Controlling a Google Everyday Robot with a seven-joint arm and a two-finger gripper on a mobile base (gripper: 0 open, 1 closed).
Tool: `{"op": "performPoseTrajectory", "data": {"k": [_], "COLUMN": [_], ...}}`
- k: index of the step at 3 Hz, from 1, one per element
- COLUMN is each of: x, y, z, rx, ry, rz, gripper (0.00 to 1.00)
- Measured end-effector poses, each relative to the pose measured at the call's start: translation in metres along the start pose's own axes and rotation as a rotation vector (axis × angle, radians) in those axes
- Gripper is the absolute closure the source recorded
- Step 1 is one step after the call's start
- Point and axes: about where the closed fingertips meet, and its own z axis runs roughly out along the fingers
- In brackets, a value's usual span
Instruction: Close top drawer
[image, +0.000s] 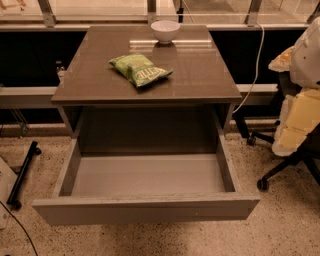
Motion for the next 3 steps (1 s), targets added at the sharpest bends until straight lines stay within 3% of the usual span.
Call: {"op": "performPoseTrajectory", "data": {"k": [1,2,3], "x": [0.000,-0.001,-0.005], "y": [0.000,-0.001,0.009], "z": [0.000,-0.002,0.011], "rx": [0.000,0.009,-0.010], "ry": [0.000,-0.003,-0.036], "rz": [0.000,-0.001,0.003], "gripper": [0.00,0.14,0.38]}}
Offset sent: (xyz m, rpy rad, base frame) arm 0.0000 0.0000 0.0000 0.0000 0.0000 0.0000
